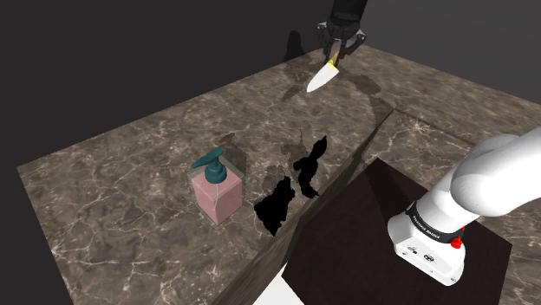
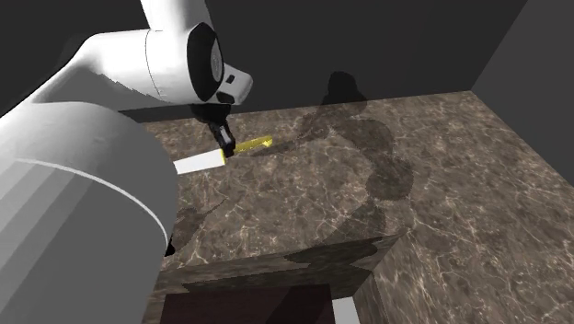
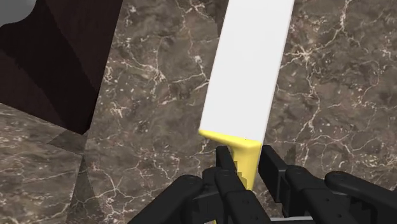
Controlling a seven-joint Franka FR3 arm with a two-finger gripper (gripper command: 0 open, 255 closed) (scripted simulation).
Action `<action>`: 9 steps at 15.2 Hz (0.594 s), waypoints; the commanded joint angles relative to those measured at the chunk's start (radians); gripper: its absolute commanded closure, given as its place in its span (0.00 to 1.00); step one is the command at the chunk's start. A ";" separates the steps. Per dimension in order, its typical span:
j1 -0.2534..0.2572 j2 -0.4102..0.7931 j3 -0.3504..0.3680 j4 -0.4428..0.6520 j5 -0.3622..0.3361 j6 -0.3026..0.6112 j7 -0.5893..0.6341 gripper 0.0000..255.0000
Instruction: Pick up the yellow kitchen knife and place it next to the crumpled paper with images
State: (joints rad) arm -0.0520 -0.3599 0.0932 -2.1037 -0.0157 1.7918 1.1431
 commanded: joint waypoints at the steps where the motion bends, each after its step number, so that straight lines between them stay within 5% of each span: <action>1: 0.019 -0.024 0.032 -0.024 0.012 -0.002 0.047 1.00; 4: 0.055 -0.058 0.095 -0.047 0.038 -0.013 0.136 1.00; 9: 0.056 -0.059 0.099 -0.115 0.040 0.054 0.138 1.00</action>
State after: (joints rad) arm 0.0035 -0.4190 0.1900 -2.2037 0.0232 1.8299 1.2788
